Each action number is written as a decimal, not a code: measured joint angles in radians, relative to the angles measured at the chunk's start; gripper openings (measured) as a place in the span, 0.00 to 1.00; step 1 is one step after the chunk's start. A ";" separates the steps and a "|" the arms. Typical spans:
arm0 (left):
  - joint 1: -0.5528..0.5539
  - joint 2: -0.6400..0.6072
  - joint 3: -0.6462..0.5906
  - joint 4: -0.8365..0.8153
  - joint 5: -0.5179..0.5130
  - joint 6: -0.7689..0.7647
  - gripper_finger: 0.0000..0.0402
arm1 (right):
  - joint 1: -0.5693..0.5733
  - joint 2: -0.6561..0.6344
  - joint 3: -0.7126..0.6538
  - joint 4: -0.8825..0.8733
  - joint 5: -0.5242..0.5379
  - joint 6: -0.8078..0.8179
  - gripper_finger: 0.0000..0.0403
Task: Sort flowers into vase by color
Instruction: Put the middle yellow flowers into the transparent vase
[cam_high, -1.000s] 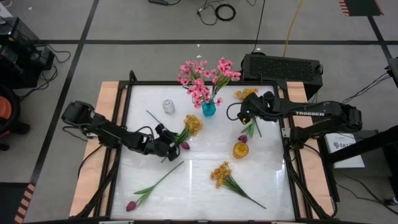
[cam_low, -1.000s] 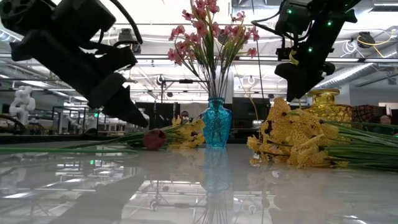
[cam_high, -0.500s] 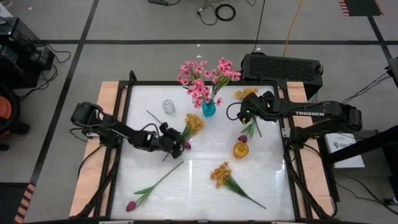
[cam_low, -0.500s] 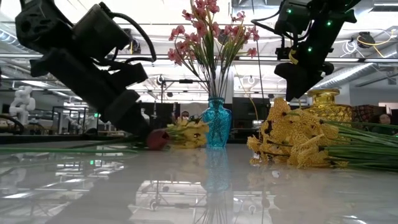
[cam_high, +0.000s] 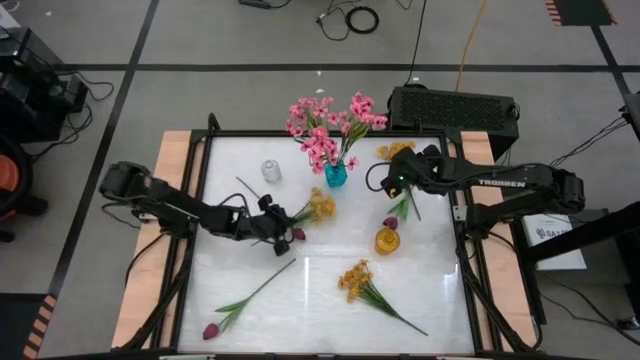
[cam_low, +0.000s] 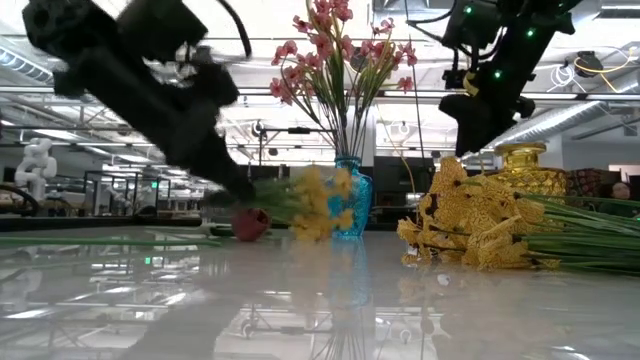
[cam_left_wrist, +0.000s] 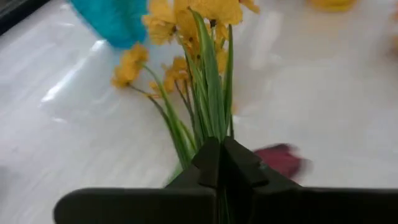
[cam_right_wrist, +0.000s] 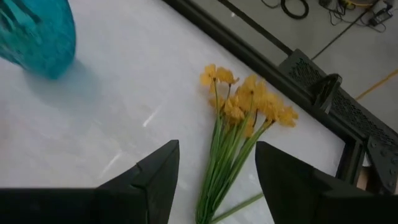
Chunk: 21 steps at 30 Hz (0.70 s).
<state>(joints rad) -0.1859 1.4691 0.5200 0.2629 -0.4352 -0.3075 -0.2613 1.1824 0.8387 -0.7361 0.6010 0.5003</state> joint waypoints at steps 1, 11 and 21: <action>-0.005 -0.038 0.007 -0.041 0.019 0.000 0.03 | 0.001 -0.009 0.000 0.000 0.000 0.000 0.50; -0.124 -0.427 0.019 -0.206 0.153 0.097 0.05 | 0.018 -0.079 0.000 0.001 -0.005 -0.003 0.50; -0.247 -0.687 0.020 0.111 0.249 0.380 0.05 | 0.124 -0.300 0.000 0.136 -0.001 -0.042 0.50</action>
<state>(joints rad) -0.4326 0.7821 0.5400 0.3740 -0.1860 0.0720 -0.1371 0.8829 0.8387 -0.6004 0.5997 0.4583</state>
